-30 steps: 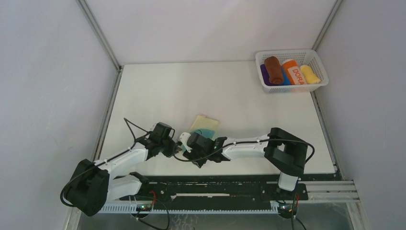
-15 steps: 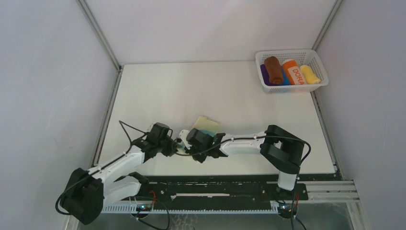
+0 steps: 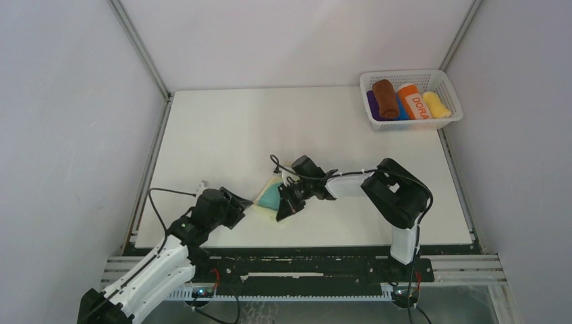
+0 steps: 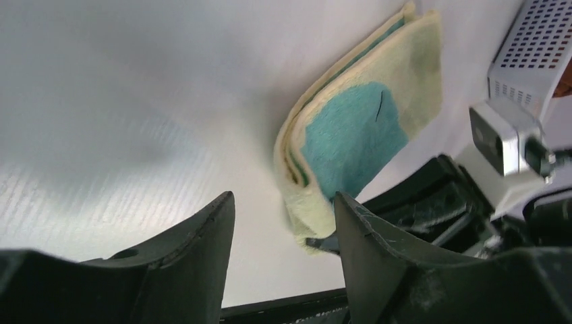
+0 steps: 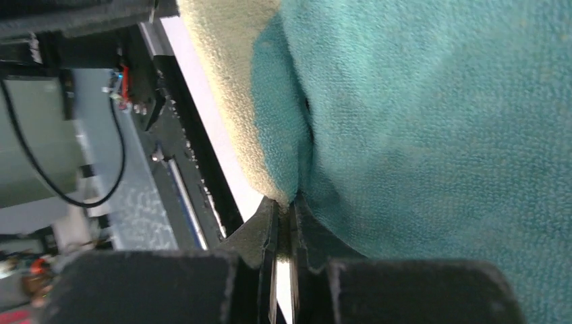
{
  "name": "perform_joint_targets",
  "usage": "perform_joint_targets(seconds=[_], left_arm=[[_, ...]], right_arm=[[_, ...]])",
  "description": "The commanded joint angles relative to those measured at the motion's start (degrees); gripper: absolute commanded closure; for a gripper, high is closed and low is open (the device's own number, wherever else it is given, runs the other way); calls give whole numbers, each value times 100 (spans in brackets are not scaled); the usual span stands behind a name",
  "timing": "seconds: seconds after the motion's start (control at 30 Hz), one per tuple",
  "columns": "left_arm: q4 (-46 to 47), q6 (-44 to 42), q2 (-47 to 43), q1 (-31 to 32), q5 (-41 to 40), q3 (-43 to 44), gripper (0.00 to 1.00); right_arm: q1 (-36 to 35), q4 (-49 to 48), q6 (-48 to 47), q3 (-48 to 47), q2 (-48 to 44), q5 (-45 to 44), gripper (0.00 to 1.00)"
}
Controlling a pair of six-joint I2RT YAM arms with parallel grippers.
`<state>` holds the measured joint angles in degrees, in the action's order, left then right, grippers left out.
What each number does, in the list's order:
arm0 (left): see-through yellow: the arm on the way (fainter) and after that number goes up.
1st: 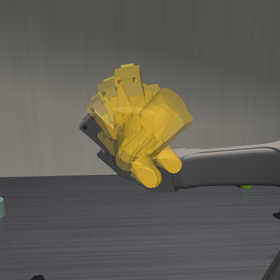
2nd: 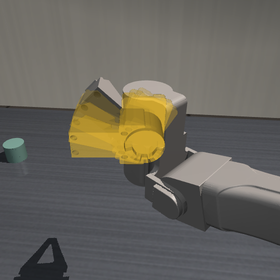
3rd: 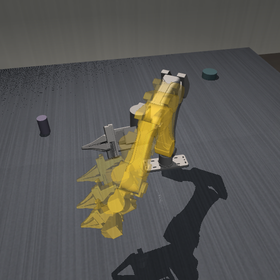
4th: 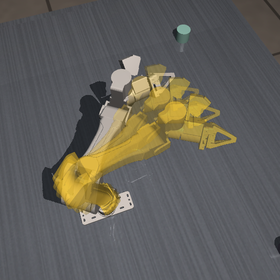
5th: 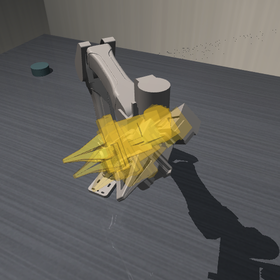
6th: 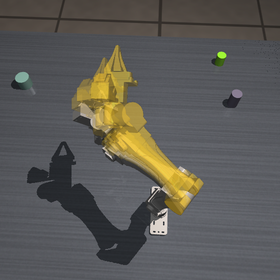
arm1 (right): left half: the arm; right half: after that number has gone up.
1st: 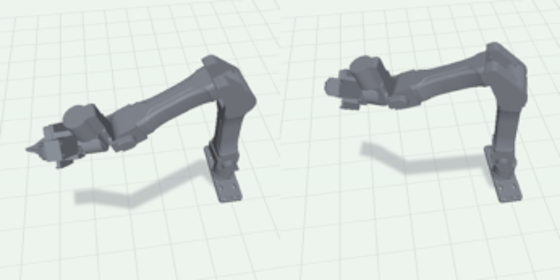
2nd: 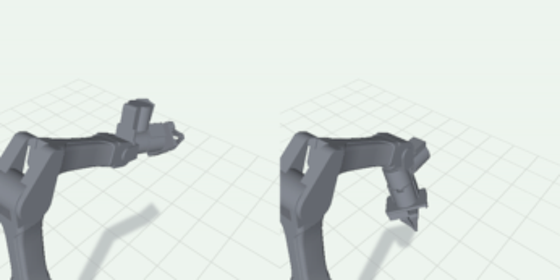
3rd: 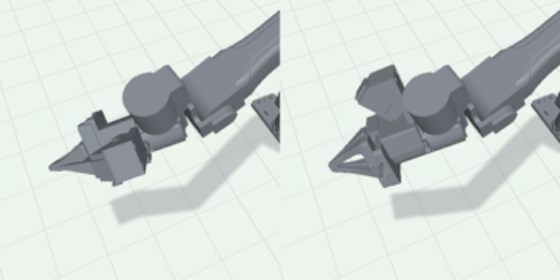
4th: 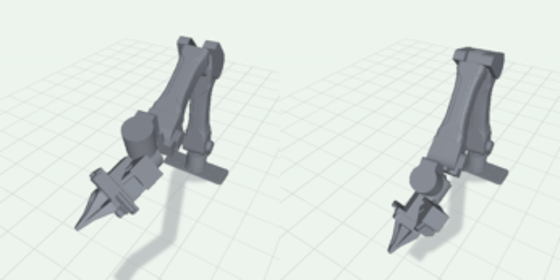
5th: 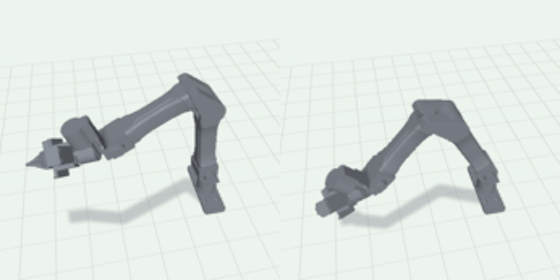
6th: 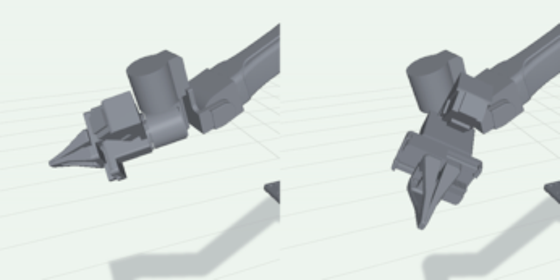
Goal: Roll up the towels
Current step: Roll the towel at the center of the board.
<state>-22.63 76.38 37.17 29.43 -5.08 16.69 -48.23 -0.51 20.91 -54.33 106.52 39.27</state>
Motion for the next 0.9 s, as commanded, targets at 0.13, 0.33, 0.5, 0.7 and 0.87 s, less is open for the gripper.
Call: perform_joint_targets(seconds=[0.13, 0.33, 0.5, 0.7, 0.87], left_arm=[[442, 52, -1205, -25, 400, -967, 46], [778, 165, -1392, -25, 580, -1227, 49], [1533, 55, -638, -25, 835, -1176, 48], [2109, -12, 127, -16, 989, -1000, 47], [2385, -32, 355, -16, 963, -926, 45]], right_arm=[[486, -925, 1248, 57, 652, 1321, 100], [610, -931, 1482, 54, 941, 1425, 100], [630, -793, 1473, 1, 1009, 1392, 100], [639, -575, 1385, -66, 1018, 1328, 100], [631, -428, 1316, -126, 1015, 1279, 100]])
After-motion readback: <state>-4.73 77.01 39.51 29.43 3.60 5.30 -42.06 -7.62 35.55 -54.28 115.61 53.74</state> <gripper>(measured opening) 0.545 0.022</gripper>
